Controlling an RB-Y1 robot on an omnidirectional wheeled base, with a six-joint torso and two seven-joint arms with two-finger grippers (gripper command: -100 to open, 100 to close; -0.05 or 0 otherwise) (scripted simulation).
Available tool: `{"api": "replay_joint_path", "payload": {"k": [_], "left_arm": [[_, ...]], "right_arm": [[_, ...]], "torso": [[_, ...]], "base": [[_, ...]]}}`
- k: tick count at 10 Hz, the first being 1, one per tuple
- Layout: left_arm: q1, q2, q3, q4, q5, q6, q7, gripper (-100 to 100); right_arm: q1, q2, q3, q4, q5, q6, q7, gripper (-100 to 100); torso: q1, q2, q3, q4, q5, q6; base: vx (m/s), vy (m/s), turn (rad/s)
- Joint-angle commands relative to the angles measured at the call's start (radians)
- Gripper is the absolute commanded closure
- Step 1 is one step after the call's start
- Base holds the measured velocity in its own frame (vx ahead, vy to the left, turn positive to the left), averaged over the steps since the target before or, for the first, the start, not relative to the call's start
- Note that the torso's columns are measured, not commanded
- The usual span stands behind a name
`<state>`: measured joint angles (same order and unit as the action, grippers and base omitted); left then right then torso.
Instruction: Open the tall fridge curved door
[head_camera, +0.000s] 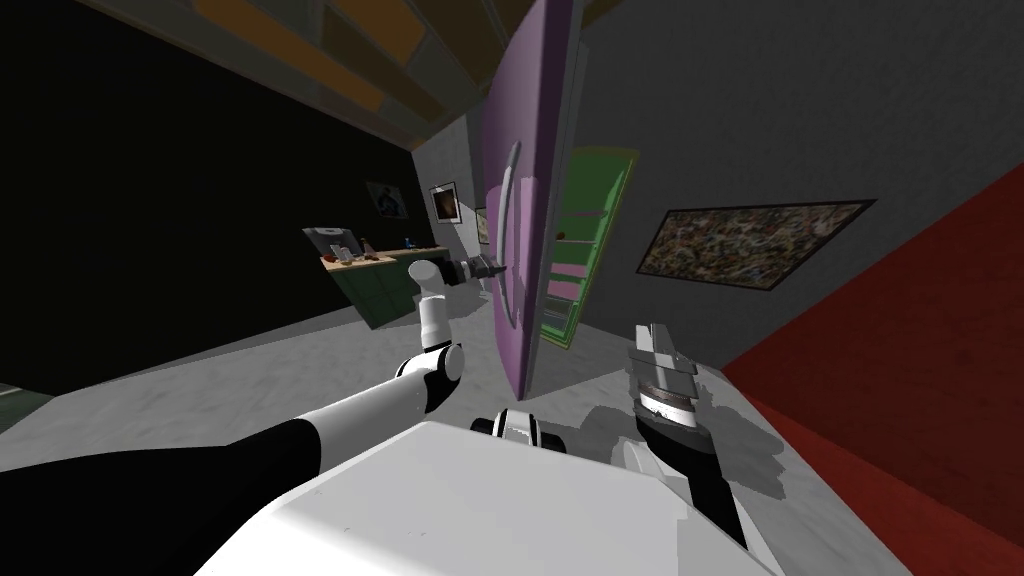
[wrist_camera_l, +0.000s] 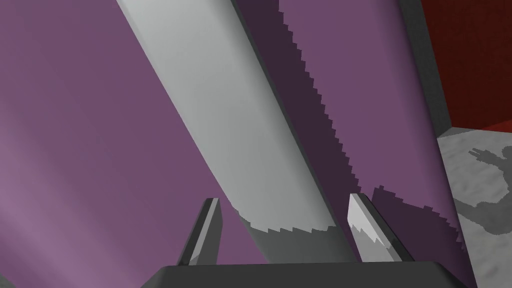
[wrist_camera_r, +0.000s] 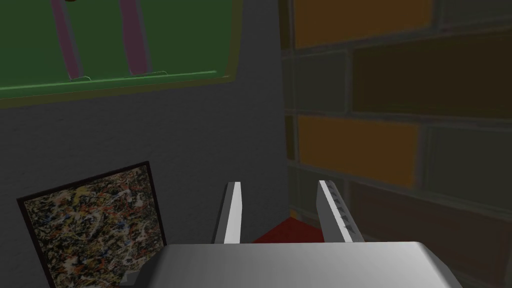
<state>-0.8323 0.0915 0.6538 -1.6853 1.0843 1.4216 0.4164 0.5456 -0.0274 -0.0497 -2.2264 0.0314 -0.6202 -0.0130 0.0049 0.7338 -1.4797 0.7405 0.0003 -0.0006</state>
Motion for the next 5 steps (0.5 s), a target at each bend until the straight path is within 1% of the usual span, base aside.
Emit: {"api": "replay_joint_path", "payload": {"k": [1, 2, 3, 4, 5], "left_arm": [[0.002, -0.009, 0.010, -0.028, 0.042, 0.052, -0.007, 100], [0.001, -0.007, 0.005, -0.013, 0.027, 0.037, -0.004, 100], [0.002, -0.013, 0.017, -0.027, 0.058, 0.082, 0.006, 100], [0.002, -0.013, 0.017, -0.027, 0.058, 0.082, 0.006, 100], [0.003, -0.017, 0.030, -0.040, 0.086, 0.120, 0.016, 100]], "right_arm": [[0.000, 0.000, 0.000, 0.000, 0.000, 0.000, 0.000, 0], [0.000, 0.000, 0.000, 0.000, 0.000, 0.000, 0.000, 0], [0.000, 0.000, 0.000, 0.000, 0.000, 0.000, 0.000, 0], [0.000, 0.000, 0.000, 0.000, 0.000, 0.000, 0.000, 0], [0.000, 0.000, 0.000, 0.000, 0.000, 0.000, 0.000, 0]], "torso": [[-0.006, -0.001, 0.000, -0.001, -0.001, 0.001], [-0.005, 0.000, 0.000, -0.001, -0.002, 0.001], [-0.013, -0.001, 0.000, -0.003, -0.003, 0.002], [-0.010, -0.001, 0.000, -0.002, -0.003, 0.002], [-0.006, -0.002, -0.002, -0.002, -0.002, 0.002]], "base": [[-0.020, 0.276, -0.003], [-0.020, 0.142, -0.005], [0.031, 0.163, -0.004], [0.045, 0.205, -0.023], [0.025, 0.263, -0.036]]}}
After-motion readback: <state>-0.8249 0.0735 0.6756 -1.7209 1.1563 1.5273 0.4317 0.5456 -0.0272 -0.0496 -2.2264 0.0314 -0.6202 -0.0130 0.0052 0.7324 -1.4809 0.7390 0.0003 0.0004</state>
